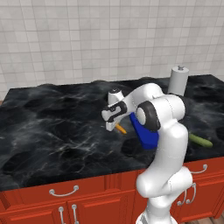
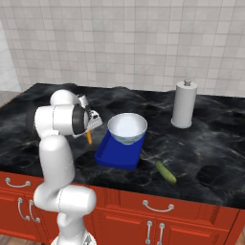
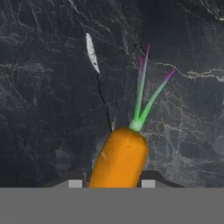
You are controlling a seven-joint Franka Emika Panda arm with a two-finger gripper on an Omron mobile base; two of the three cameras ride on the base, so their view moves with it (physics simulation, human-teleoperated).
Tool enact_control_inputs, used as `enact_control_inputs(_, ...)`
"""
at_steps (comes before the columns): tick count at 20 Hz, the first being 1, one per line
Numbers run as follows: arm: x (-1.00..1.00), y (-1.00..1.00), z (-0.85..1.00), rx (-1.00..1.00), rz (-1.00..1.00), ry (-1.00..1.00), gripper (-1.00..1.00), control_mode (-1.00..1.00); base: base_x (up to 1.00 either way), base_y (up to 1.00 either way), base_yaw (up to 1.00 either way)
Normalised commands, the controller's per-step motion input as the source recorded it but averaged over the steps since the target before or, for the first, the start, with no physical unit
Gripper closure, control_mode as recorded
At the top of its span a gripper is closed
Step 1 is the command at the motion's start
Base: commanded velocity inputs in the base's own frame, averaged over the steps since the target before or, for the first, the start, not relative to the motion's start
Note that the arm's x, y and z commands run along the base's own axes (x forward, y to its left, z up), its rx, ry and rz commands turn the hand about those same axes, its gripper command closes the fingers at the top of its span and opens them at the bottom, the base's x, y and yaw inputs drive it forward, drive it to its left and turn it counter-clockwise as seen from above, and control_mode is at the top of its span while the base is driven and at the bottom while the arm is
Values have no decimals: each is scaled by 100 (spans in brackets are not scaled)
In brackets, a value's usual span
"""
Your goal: Place the two vegetables and bowl onto the tray for setting up a vegetable dip station.
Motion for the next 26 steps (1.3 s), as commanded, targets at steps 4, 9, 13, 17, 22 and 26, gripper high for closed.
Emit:
enact_control_inputs(4,-42,-6,25,4,6,0,100,-100,0,0,0)
enact_control_inputs(9,-49,-10,18,8,8,0,100,-100,0,0,0)
enact_control_inputs(13,-51,-11,17,9,7,0,100,-100,0,0,0)
enact_control_inputs(17,-50,-11,18,5,6,0,100,-100,0,0,0)
enact_control_inputs(22,-44,-8,27,2,4,0,100,-100,0,0,0)
enact_control_inputs(26,-40,-9,31,1,3,0,100,-100,0,0,0)
